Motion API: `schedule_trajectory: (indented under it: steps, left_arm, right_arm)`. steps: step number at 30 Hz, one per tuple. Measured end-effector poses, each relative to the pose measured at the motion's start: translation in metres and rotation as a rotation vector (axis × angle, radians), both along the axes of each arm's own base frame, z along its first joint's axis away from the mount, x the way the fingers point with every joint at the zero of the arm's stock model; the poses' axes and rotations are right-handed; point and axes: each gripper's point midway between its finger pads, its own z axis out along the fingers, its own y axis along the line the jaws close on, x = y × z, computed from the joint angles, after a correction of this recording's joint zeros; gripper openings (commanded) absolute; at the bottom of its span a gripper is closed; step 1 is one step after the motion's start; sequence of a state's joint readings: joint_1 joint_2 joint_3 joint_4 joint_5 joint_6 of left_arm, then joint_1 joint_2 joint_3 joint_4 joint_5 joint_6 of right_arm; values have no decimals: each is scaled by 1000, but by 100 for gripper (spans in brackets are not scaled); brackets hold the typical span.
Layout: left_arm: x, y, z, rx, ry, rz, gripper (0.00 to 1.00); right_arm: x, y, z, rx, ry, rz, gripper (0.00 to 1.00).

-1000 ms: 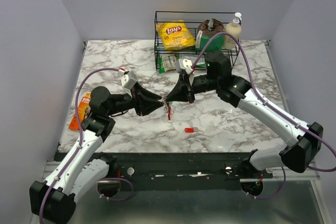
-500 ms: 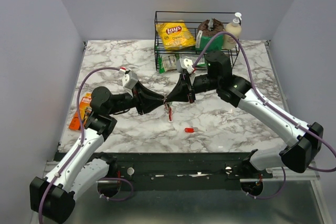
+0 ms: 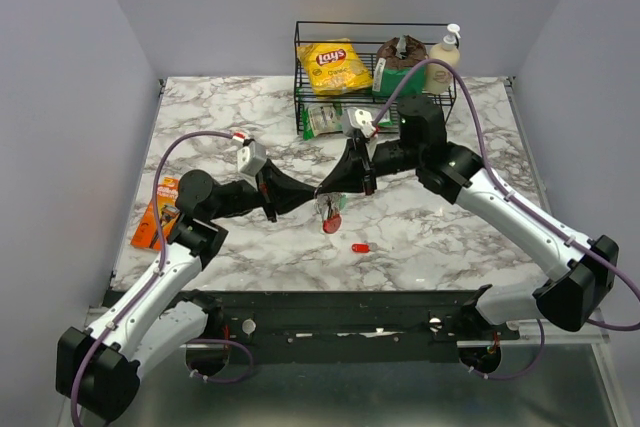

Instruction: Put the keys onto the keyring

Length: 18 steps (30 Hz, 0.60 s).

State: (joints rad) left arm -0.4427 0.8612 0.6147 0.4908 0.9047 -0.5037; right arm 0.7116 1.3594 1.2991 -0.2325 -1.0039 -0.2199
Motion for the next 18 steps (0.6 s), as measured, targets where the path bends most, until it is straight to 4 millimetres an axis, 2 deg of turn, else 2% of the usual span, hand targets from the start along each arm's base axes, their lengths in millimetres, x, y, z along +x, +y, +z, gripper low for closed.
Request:
schedule_trajectory:
  steps: [5, 18]
  left_arm:
    - [-6, -1, -1, -32, -62, -4, 0]
    - [-18, 1, -7, -49, -99, -16, 0]
  right_arm:
    - [-4, -1, 0, 1, 15, 18, 14]
    - [-10, -1, -8, 1, 42, 53, 21]
